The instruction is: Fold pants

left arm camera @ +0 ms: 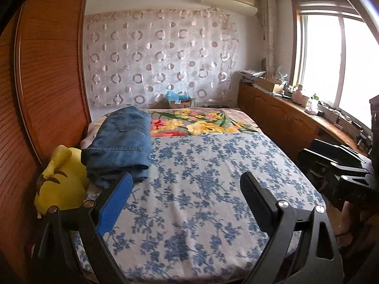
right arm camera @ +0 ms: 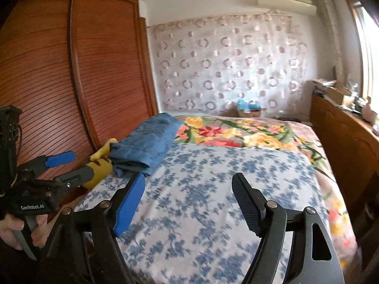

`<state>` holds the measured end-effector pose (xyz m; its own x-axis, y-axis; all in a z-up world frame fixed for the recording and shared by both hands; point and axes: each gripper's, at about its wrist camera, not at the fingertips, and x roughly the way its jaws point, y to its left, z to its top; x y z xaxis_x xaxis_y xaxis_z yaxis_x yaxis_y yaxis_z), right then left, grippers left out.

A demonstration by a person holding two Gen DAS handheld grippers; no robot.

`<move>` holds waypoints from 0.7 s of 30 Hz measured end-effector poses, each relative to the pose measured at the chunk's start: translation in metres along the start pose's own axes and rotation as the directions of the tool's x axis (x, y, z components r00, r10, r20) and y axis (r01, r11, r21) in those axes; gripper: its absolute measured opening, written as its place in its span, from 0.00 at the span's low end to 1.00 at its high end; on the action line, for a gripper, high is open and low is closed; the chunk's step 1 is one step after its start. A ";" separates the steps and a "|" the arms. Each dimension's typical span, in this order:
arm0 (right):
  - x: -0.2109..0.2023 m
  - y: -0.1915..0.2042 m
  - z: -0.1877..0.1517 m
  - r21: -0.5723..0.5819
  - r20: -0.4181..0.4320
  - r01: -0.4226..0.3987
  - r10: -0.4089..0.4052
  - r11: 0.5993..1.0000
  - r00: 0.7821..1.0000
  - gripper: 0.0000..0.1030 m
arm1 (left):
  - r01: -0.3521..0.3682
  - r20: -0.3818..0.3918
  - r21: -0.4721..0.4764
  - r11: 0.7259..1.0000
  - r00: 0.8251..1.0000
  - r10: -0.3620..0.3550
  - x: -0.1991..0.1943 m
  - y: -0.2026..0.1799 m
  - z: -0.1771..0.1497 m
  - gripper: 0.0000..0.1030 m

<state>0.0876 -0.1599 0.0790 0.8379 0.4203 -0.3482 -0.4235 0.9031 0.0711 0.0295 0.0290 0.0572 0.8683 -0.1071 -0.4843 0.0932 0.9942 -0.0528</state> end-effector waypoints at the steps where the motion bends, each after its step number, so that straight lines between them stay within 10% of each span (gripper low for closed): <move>1: -0.008 0.000 -0.001 0.001 0.010 0.015 -0.015 1.000 1.000 0.76 | 0.003 0.003 0.002 1.000 1.000 -0.003 -0.005 -0.005 0.001 0.90; 21: -0.066 0.028 -0.030 0.050 0.085 0.106 -0.110 0.993 0.990 0.76 | -0.001 0.038 0.012 1.000 0.999 0.001 -0.043 -0.029 -0.009 0.90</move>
<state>0.0100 -0.1648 0.0755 0.9059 0.3240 -0.2727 -0.3142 0.9460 0.0803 -0.0150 0.0045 0.0719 0.8863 -0.1062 -0.4508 0.0980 0.9943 -0.0414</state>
